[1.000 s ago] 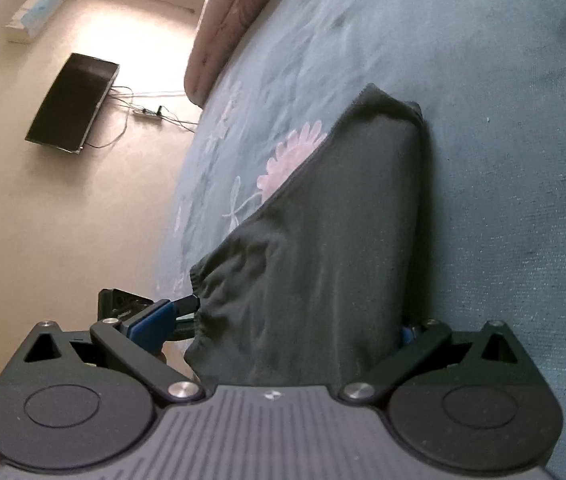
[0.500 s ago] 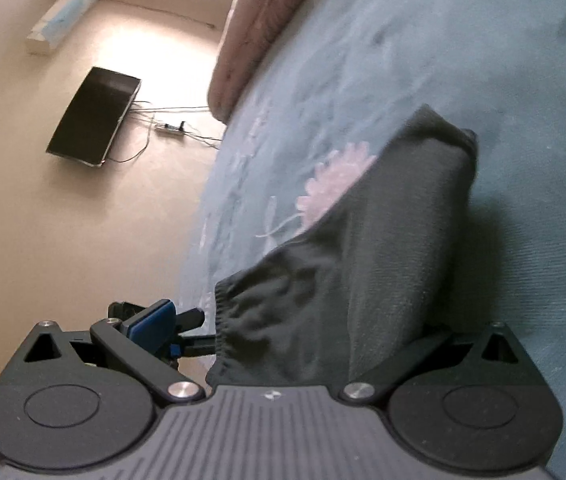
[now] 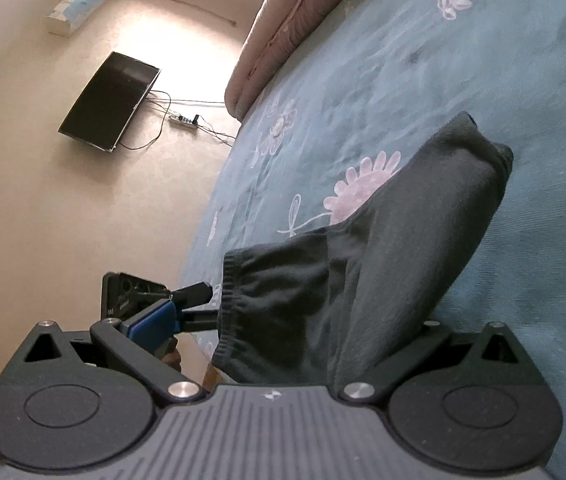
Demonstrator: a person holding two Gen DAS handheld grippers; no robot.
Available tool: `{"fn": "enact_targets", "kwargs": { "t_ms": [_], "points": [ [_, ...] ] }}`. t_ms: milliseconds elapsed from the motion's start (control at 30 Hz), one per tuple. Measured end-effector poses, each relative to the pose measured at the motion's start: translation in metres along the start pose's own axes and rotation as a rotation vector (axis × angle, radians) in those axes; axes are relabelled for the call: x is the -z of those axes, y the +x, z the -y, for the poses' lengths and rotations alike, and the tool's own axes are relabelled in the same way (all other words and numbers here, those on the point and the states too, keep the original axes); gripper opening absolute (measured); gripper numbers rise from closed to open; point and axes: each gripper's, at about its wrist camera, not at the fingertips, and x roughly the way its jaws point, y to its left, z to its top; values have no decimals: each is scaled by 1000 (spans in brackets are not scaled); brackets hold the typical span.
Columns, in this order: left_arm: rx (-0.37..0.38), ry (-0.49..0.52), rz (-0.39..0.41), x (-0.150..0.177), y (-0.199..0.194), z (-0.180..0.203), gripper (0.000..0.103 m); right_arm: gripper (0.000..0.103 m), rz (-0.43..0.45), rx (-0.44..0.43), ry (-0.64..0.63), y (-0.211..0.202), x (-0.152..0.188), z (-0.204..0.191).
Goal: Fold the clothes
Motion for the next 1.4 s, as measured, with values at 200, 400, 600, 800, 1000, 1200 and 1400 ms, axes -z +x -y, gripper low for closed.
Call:
{"fn": "enact_targets", "kwargs": {
  "t_ms": [200,400,600,800,1000,1200,1400],
  "points": [
    [-105,3,-59,-3,10,-19,82,103,3,18,45,-6,7,18],
    [-14,-76,-92,-8,21,-48,88,103,18,28,112,-3,12,39],
    [57,-78,-121,-15,33,-46,89,103,11,38,149,8,16,48],
    [163,-127,-94,-13,22,-48,89,103,30,-19,150,7,16,42],
    [165,-85,-100,-16,21,-26,89,103,45,-48,128,-2,12,31],
    [162,-43,-123,-18,21,-6,89,103,61,-39,108,-16,16,23],
    [171,-1,-155,-17,39,24,89,103,114,-29,97,-50,22,20]
  ]
}}
